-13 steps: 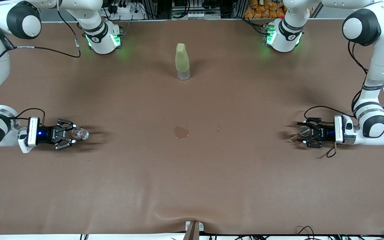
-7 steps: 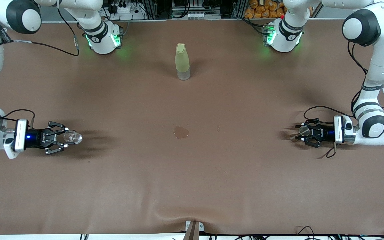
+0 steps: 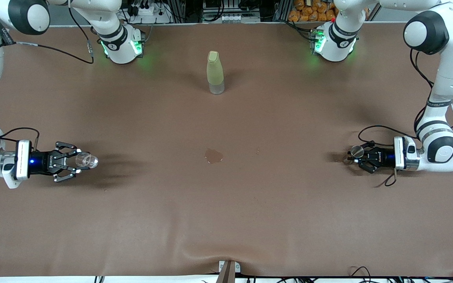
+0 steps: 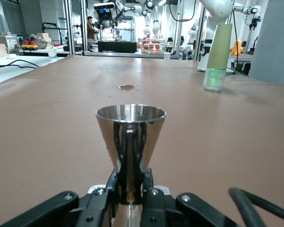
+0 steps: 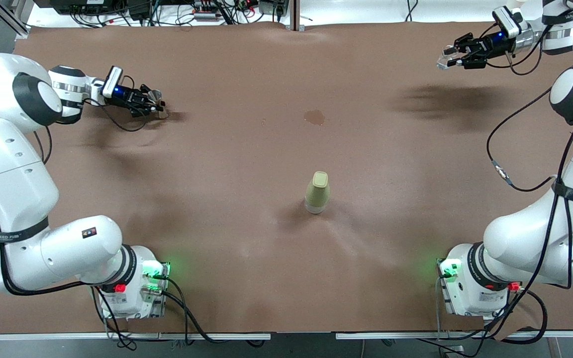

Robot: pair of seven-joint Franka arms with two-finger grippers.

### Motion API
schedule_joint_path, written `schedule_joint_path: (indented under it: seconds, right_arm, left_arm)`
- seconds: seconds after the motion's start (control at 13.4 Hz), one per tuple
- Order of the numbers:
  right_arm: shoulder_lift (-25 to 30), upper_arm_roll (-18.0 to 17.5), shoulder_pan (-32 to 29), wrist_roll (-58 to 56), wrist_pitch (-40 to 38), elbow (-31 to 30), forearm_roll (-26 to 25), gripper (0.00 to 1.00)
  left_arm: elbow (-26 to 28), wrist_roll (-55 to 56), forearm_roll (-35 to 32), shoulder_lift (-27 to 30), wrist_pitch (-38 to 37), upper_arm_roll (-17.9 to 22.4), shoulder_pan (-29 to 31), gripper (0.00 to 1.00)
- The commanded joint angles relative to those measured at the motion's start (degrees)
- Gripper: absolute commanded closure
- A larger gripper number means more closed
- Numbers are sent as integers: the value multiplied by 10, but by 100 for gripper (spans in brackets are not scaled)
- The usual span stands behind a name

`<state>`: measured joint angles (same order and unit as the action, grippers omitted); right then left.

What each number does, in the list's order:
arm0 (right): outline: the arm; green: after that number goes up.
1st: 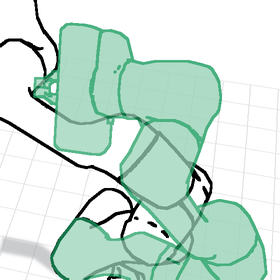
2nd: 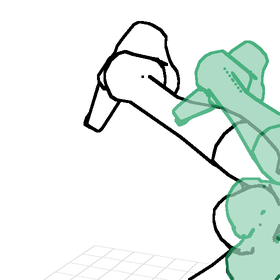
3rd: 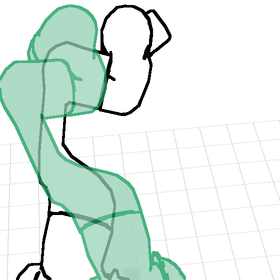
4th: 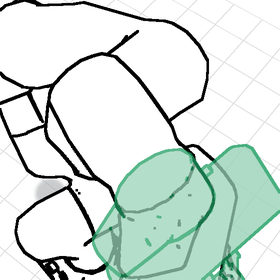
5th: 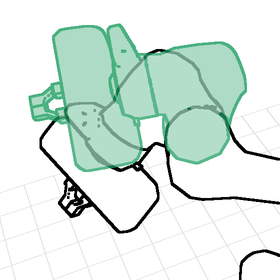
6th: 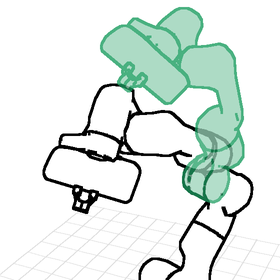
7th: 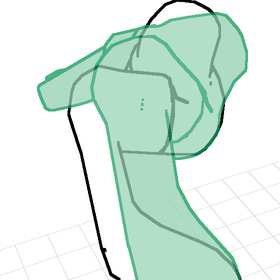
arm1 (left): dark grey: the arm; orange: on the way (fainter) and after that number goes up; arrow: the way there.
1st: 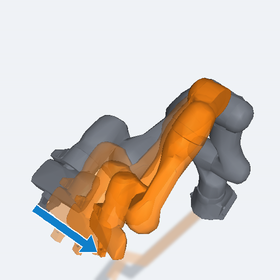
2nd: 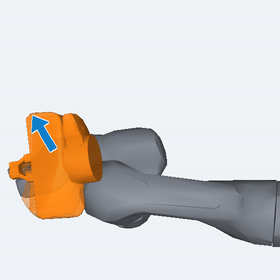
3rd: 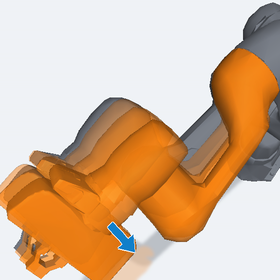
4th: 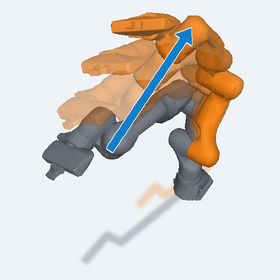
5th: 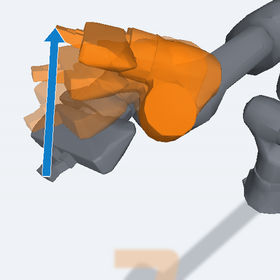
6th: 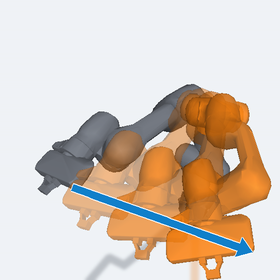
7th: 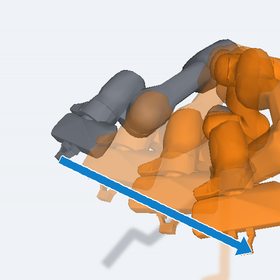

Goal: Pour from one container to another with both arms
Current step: 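Lift the beaker with the right gripper while the left gripper lifts the jigger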

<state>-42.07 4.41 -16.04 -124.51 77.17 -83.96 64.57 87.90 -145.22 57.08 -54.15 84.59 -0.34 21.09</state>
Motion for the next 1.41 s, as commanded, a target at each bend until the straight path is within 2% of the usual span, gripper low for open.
schedule_joint_path:
  seconds: [0.0, 0.15, 0.45, 0.6, 0.74, 0.97, 1.34]
  right_arm:
    - [35, 3, 8, 45, 2, -16, 11, 72]
    - [55, 3, 17, 63, 7, -30, 13, 72]
    - [119, 3, 26, 63, 53, -118, 27, 73]
    - [122, 3, 30, 50, 60, -140, 54, 73]
    - [130, 3, 39, 40, 64, -162, 56, 73]
    - [194, 2, 59, 20, 131, -247, 60, 77]
    - [196, 2, 122, 9, 157, -301, 107, 77]
  left_arm:
    - [-10, 4, 10, 4, -10, 2, -10, 100]
    - [-10, 19, 10, 8, -10, -17, -8, 100]
    - [-8, 24, 29, 13, 3, -58, -32, 100]
    - [-8, 23, 48, 15, 7, -64, -61, 100]
    - [-8, 22, 73, 19, 21, -68, -94, 100]
    - [-4, 19, 104, 29, 84, -94, -133, 100]
    - [3, 15, 106, 30, 181, -166, -136, 100]
